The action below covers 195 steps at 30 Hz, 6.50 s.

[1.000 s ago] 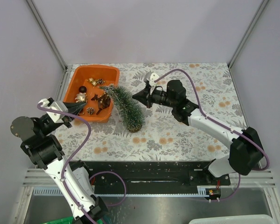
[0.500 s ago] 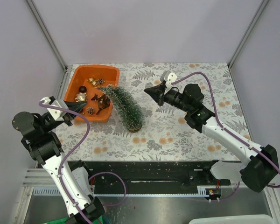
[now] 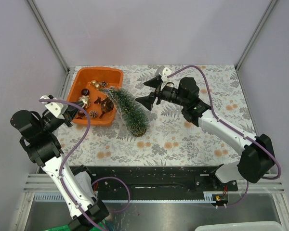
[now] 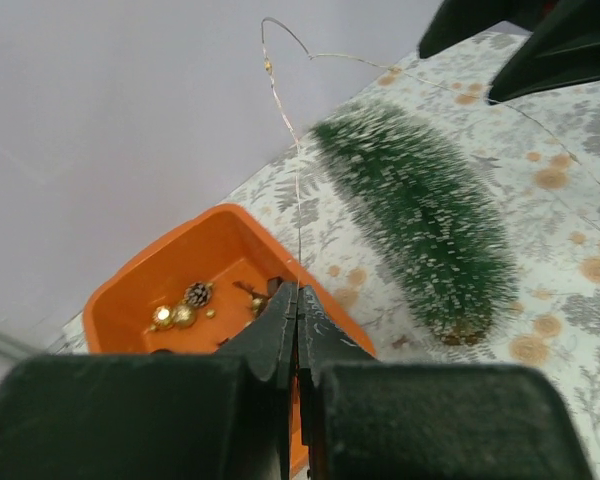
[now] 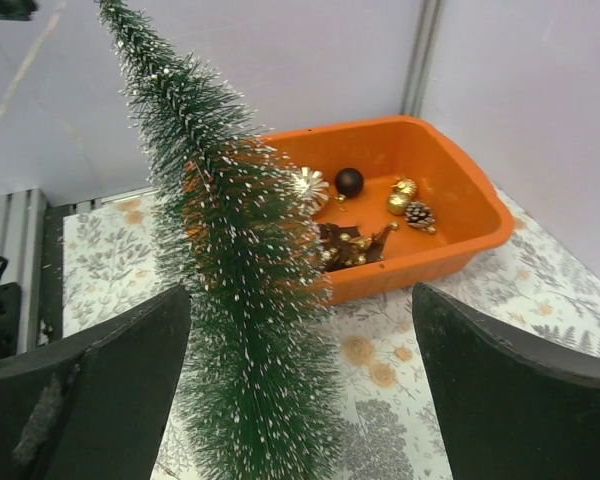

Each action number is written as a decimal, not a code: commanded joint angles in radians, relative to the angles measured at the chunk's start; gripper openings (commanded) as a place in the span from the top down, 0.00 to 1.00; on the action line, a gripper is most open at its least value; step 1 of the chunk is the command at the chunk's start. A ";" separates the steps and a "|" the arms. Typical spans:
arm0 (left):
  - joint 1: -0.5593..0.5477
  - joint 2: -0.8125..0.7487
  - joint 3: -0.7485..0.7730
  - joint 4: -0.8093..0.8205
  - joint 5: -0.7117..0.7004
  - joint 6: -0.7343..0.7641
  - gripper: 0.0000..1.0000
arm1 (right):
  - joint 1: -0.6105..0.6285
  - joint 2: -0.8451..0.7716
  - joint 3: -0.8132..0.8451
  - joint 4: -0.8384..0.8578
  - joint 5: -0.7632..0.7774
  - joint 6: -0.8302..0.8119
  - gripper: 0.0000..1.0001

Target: Decorate the small christmas tree

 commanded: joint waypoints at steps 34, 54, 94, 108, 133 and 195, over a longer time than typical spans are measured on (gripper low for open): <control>0.017 -0.025 -0.094 0.009 -0.220 0.188 1.00 | 0.069 0.150 -0.014 0.196 0.032 0.006 1.00; 0.019 -0.019 -0.031 0.861 -0.184 -0.698 1.00 | 0.068 0.030 -0.168 0.239 0.069 0.052 1.00; -0.026 0.323 0.854 1.087 -0.336 -1.081 1.00 | 0.071 0.070 -0.243 0.222 0.111 0.115 1.00; -0.024 0.107 0.545 0.433 -0.647 -0.433 0.96 | 0.071 0.015 -0.286 0.222 0.149 0.123 1.00; -0.493 0.128 0.166 0.107 -1.004 -0.095 1.00 | 0.071 -0.148 -0.395 0.205 0.147 0.161 1.00; -1.100 0.945 0.819 0.275 -0.764 -0.103 0.88 | -0.233 -0.065 -0.324 0.410 0.310 0.190 0.11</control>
